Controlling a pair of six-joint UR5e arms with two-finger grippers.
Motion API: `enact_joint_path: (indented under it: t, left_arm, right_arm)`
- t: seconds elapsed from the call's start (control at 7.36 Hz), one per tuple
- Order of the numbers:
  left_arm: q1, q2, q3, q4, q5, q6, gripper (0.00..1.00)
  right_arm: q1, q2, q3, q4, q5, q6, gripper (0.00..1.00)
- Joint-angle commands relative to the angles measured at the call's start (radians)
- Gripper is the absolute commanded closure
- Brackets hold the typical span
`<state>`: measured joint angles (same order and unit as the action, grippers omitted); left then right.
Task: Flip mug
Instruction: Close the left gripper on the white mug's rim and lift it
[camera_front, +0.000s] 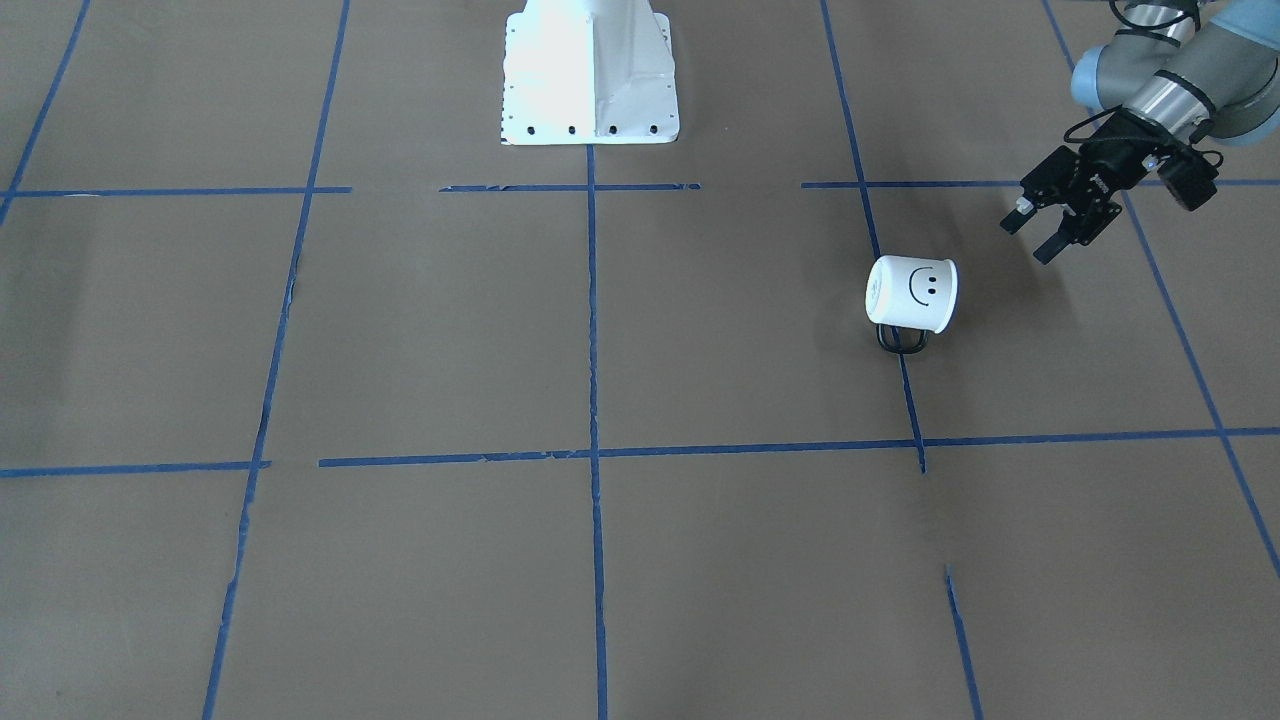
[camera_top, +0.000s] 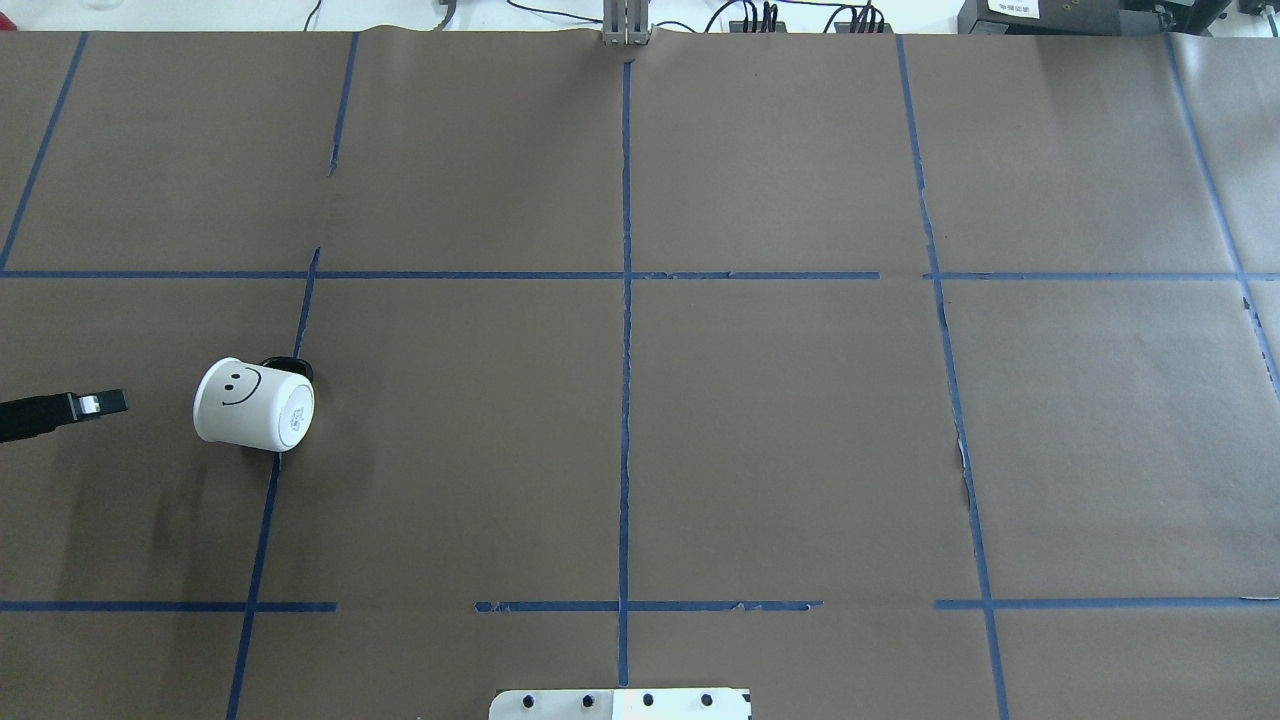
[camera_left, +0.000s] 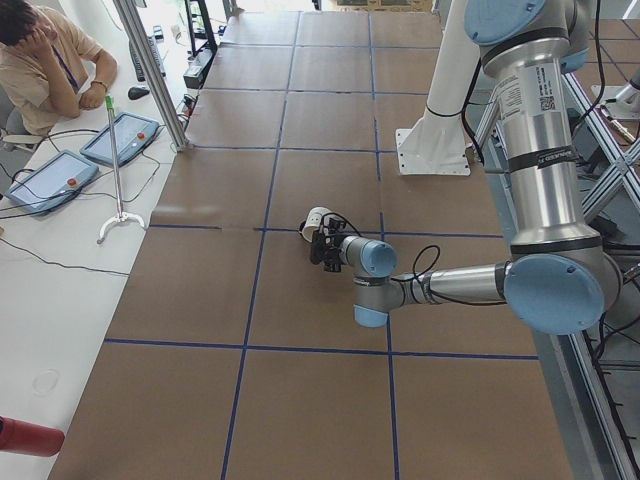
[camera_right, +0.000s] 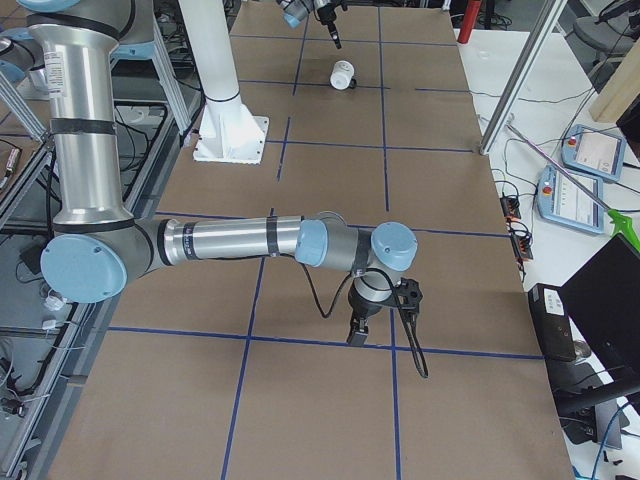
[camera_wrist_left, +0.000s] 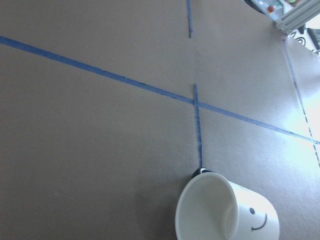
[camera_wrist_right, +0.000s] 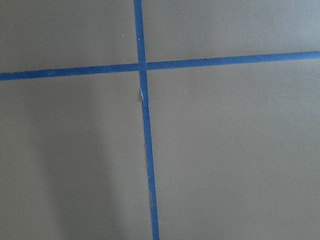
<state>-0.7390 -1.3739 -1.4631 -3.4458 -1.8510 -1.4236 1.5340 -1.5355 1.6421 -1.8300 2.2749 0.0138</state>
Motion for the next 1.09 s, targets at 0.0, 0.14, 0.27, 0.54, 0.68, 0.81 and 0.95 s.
enact_joint_path:
  t: [0.0, 0.14, 0.27, 0.54, 0.68, 0.81, 0.95]
  left_arm:
    - [0.076, -0.143, 0.149, -0.174, 0.036, -0.018, 0.00]
    - [0.104, -0.190, 0.217, -0.282, 0.036, -0.041, 0.00]
    - [0.130, -0.215, 0.265, -0.367, 0.036, -0.044, 0.00]
    - [0.135, -0.235, 0.274, -0.401, 0.036, -0.078, 0.03]
    - [0.135, -0.270, 0.279, -0.403, 0.039, -0.150, 0.08]
    - [0.135, -0.278, 0.288, -0.403, 0.058, -0.168, 0.08]
    - [0.135, -0.277, 0.294, -0.403, 0.070, -0.176, 0.13]
  right_arm:
    - [0.000, 0.000, 0.001, 0.000, 0.000, 0.000, 0.00]
    - [0.000, 0.000, 0.001, 0.000, 0.000, 0.000, 0.00]
    - [0.000, 0.000, 0.001, 0.000, 0.000, 0.000, 0.00]
    - [0.000, 0.000, 0.001, 0.000, 0.000, 0.000, 0.00]
    - [0.000, 0.000, 0.001, 0.000, 0.000, 0.000, 0.00]
    - [0.000, 0.000, 0.001, 0.000, 0.000, 0.000, 0.00]
    - [0.000, 0.000, -0.001, 0.000, 0.000, 0.000, 0.00]
